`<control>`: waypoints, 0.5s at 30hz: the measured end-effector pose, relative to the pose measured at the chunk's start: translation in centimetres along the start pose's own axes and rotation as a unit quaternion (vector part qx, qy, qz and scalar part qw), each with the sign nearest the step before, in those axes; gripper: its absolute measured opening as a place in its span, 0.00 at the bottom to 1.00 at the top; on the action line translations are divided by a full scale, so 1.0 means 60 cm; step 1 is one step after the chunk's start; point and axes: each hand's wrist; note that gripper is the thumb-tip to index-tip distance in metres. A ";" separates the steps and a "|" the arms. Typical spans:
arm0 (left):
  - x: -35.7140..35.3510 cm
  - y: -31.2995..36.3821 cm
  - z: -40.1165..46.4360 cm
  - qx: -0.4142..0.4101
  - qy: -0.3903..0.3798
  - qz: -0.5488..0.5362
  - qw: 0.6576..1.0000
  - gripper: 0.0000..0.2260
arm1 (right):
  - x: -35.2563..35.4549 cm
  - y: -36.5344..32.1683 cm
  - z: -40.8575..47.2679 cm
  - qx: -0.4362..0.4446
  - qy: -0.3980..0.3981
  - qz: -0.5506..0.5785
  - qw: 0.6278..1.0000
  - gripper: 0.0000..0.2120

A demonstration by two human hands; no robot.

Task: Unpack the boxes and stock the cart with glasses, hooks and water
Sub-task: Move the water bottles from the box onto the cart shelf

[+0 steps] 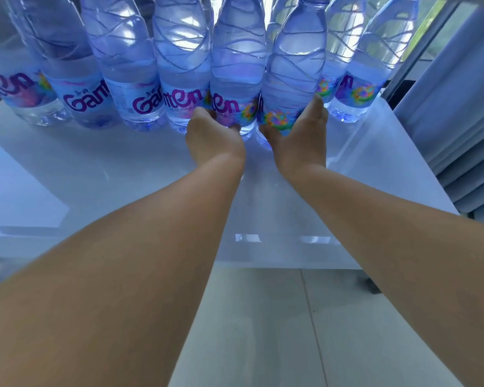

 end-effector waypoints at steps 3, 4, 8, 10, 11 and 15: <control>-0.004 0.000 0.004 0.004 0.002 -0.003 1.000 0.15 | -0.004 -0.003 0.004 -0.004 0.003 -0.009 1.000 0.38; -0.005 0.000 0.005 0.005 0.002 -0.002 1.000 0.16 | -0.005 -0.003 0.004 -0.005 0.003 -0.016 1.000 0.38; -0.003 -0.001 0.009 -0.003 -0.003 0.004 1.000 0.17 | -0.008 -0.005 0.009 -0.014 -0.003 -0.043 0.999 0.40; -0.002 -0.002 0.010 -0.007 -0.006 0.003 1.000 0.17 | -0.008 -0.009 0.013 -0.020 -0.006 -0.052 0.998 0.41; -0.001 -0.003 0.011 -0.008 -0.008 0.001 1.000 0.17 | -0.008 -0.011 0.015 -0.023 -0.007 -0.056 0.998 0.41; 0.001 -0.001 0.011 -0.006 -0.019 -0.005 1.000 0.17 | -0.010 -0.016 0.020 -0.037 -0.009 -0.062 0.997 0.41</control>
Point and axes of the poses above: each hand's wrist, its own z-axis towards the middle knuckle, its own x-axis out of the back of the hand, y = z × x, and after that the axes turned 1 degree about z, right-handed
